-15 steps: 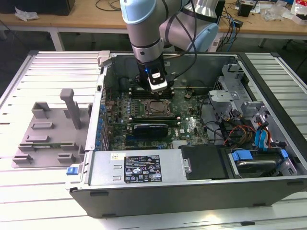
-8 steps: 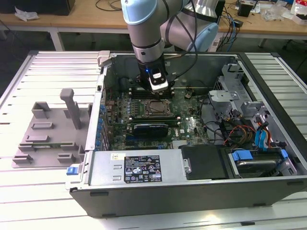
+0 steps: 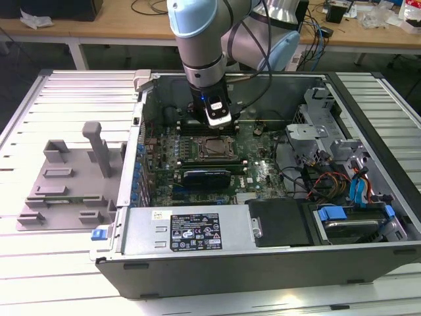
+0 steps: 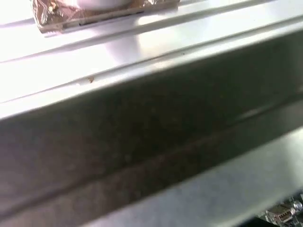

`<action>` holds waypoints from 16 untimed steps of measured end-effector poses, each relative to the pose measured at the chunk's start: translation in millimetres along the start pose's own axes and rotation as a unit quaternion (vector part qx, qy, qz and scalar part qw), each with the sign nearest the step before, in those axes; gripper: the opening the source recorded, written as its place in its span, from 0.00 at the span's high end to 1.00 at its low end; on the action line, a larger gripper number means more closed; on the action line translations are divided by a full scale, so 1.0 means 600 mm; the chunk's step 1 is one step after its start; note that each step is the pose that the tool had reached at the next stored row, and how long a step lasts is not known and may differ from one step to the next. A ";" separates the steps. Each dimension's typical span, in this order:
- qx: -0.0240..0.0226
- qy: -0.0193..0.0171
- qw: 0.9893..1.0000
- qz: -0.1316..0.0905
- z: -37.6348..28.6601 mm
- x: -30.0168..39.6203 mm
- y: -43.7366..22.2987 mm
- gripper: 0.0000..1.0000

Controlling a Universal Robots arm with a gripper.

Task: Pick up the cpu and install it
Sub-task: 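Install the first cpu locking lever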

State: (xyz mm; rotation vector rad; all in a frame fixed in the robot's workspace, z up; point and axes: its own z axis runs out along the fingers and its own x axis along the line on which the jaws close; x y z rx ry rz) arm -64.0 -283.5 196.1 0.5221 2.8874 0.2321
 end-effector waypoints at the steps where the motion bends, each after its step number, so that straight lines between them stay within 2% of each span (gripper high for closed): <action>1: -0.001 0.000 1.000 0.000 -0.001 0.000 0.000 0.89; 2: -0.002 0.000 1.000 0.000 -0.003 -0.001 0.002 0.89; 4: -0.001 0.000 1.000 0.000 -0.013 -0.002 0.003 0.89; 7: -0.001 0.000 1.000 0.000 -0.026 -0.004 0.005 0.89; 8: -0.001 0.000 1.000 0.000 -0.034 -0.006 0.007 0.89; 9: -0.001 0.000 1.000 0.000 -0.047 -0.008 0.009 0.89; 12: 0.001 -0.001 1.000 0.000 -0.048 -0.008 0.010 0.89; 14: 0.007 -0.003 1.000 -0.002 -0.049 -0.010 0.005 0.89; 15: 0.010 -0.004 1.000 -0.002 -0.050 -0.012 -0.001 0.89; 16: 0.010 -0.004 1.000 -0.003 -0.050 -0.013 -0.004 0.89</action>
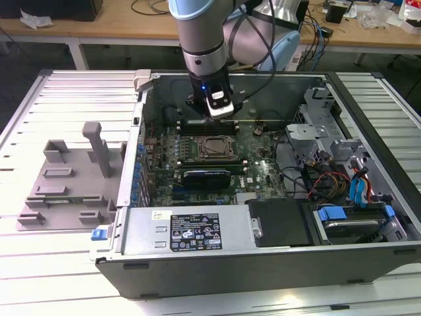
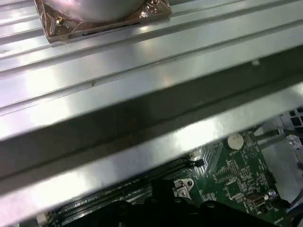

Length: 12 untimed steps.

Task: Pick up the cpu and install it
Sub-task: 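Install the first cpu locking lever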

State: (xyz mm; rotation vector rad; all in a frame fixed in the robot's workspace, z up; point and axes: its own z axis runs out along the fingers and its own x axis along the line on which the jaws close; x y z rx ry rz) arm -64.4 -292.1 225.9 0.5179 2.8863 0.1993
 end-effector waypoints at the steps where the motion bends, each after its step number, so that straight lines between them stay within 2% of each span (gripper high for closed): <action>1: 0.002 -0.001 1.000 -0.001 -0.001 -0.002 -0.006 0.89; 3: 0.006 -0.002 1.000 -0.002 -0.002 -0.003 -0.013 0.89; 4: 0.011 -0.004 1.000 -0.004 -0.002 -0.004 -0.017 0.89; 6: 0.018 -0.006 1.000 -0.006 -0.003 -0.005 -0.021 0.89; 7: 0.027 -0.010 1.000 -0.009 -0.003 -0.007 -0.025 0.89; 8: 0.034 -0.012 0.999 -0.012 -0.004 -0.008 -0.029 0.89; 9: 0.035 -0.012 0.999 -0.013 -0.004 -0.009 -0.034 0.89; 11: 0.035 -0.011 0.999 -0.013 -0.004 -0.010 -0.034 0.89; 12: 0.039 0.000 0.999 -0.013 -0.004 -0.010 -0.034 0.89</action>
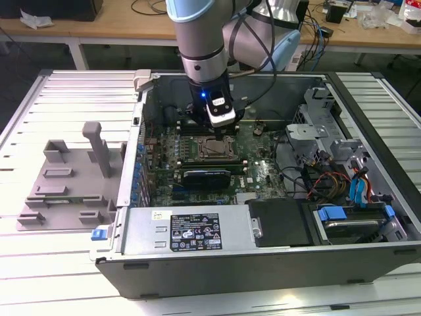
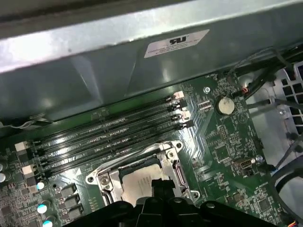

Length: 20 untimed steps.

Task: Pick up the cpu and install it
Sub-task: 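Install the first cpu locking lever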

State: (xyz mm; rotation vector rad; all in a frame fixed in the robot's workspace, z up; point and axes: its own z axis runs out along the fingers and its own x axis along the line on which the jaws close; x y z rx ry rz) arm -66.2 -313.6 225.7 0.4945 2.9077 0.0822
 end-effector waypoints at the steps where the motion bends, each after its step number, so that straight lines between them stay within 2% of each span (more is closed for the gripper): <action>1: 0.006 0.014 1.000 0.000 0.000 -0.001 0.000 0.89; 2: 0.011 0.027 1.000 0.000 0.001 -0.002 0.001 0.89; 6: 0.010 0.028 1.000 -0.004 0.001 -0.002 0.001 0.89; 9: 0.012 0.029 0.999 -0.036 0.002 -0.002 0.001 0.89; 11: 0.016 0.031 0.997 -0.067 0.002 -0.002 0.001 0.89; 13: 0.019 0.032 0.994 -0.102 0.003 -0.002 0.001 0.89; 14: 0.028 0.034 0.992 -0.122 0.003 -0.002 0.001 0.89; 15: 0.036 0.036 0.991 -0.127 0.003 -0.003 0.001 0.89; 16: 0.039 0.039 0.990 -0.130 0.005 -0.009 0.003 0.89; 18: 0.038 0.042 0.989 -0.137 0.007 -0.017 0.006 0.89; 19: 0.035 0.043 0.986 -0.156 0.007 -0.019 0.007 0.89; 20: 0.034 0.043 0.985 -0.165 0.003 -0.020 0.007 0.89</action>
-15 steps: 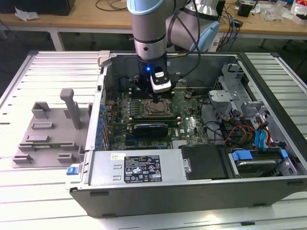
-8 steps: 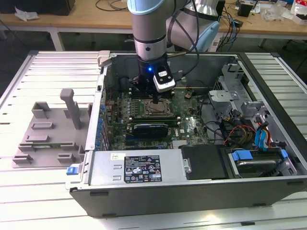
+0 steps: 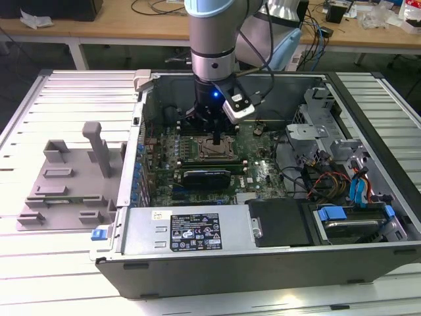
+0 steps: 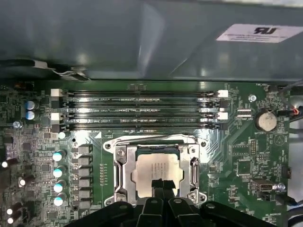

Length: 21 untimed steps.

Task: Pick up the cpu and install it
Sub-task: 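Install the first cpu locking lever, then install the second cpu locking lever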

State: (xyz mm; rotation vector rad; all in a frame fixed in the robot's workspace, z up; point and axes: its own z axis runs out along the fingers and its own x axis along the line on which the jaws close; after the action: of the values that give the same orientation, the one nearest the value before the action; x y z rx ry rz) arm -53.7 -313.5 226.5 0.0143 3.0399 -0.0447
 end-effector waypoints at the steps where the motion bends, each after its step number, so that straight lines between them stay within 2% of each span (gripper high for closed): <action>1: 0.000 0.000 1.000 0.000 -0.008 -0.001 0.000 0.89; 2: 0.000 0.000 1.000 0.000 -0.017 -0.002 0.000 0.89; 3: 0.000 0.000 1.000 0.000 -0.020 -0.002 -0.001 0.89; 5: 0.000 0.000 1.000 0.000 -0.020 -0.002 -0.004 0.89; 20: 0.000 0.000 1.000 0.000 -0.021 -0.002 -0.006 0.89; 21: 0.000 0.000 1.000 0.000 -0.027 -0.003 -0.006 0.89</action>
State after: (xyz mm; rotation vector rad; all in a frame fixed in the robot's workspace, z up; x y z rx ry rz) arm -53.6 -316.6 242.9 0.0134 3.0400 -0.0446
